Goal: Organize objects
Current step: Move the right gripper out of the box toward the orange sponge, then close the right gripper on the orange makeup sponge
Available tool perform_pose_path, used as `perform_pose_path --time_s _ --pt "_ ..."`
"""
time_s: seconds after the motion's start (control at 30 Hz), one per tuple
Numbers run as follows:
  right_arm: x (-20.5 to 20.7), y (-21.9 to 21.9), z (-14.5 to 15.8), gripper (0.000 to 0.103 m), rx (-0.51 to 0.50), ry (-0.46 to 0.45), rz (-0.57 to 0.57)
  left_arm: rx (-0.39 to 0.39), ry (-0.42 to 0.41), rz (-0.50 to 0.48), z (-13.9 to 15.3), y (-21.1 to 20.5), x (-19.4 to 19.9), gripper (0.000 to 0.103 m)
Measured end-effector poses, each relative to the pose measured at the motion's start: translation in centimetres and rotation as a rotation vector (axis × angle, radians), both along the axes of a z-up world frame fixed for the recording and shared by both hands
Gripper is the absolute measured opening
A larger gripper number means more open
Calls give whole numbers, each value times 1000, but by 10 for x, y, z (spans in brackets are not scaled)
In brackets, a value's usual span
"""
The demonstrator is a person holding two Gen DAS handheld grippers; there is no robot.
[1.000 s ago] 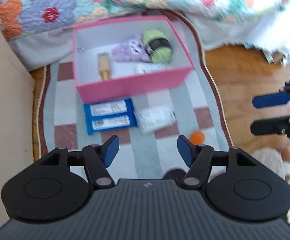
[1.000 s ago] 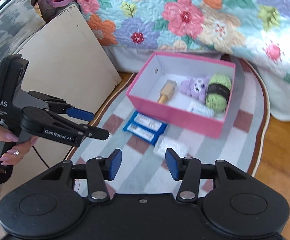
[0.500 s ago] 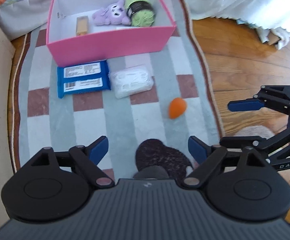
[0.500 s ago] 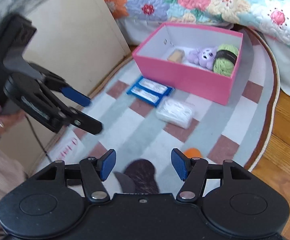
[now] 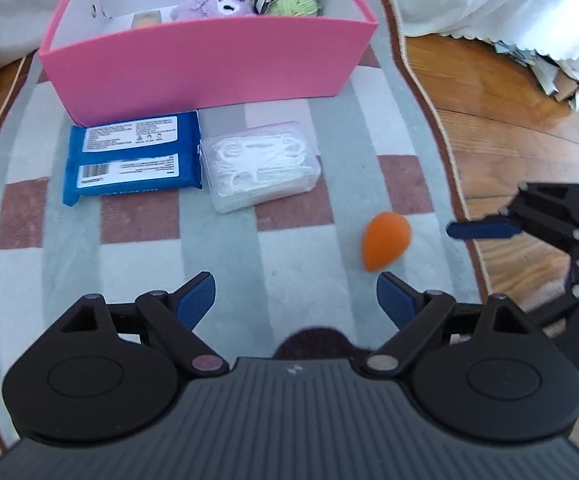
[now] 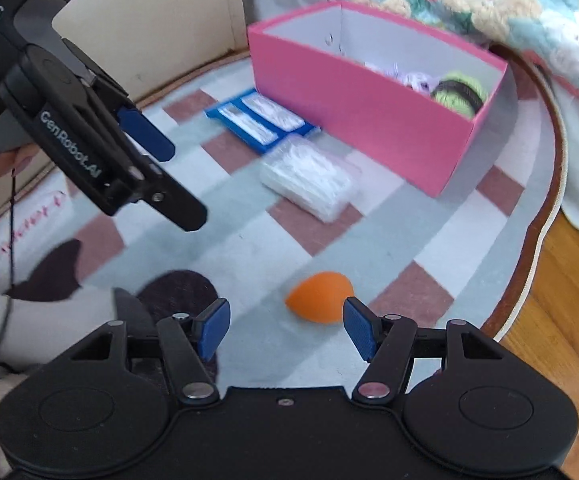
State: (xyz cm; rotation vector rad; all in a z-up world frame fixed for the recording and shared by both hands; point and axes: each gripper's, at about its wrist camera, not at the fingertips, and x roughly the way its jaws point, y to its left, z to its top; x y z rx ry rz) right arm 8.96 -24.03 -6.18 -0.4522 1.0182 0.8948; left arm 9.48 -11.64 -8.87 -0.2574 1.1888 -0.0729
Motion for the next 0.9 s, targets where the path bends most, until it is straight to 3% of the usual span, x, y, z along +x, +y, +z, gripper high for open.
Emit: perform_pose_path --time_s 0.1,0.27,0.43,0.5,0.57,0.67,0.77,0.9 --pt "7 2 -8 68 -20 29 -9 -2 -33 -36 -14 -7 7 88" --pt "14 11 -21 68 -67 -11 18 -29 -57 -138 -32 -25 19 88" --pt "22 14 -39 68 -94 -32 102 -132 -54 -142 -48 -33 34 85" --pt "27 12 -45 68 -90 -13 95 -156 -50 -155 -53 -39 39 76" --pt "32 10 -48 67 -64 22 80 -246 -81 -111 -58 -35 42 73" --pt "34 9 -51 62 -26 37 71 -336 -23 -31 -71 -29 47 49" --pt "36 13 -58 56 -37 35 56 -408 -10 -15 -77 -27 45 35" --pt "37 13 -58 54 -34 26 53 -354 -30 -40 -67 -35 40 32"
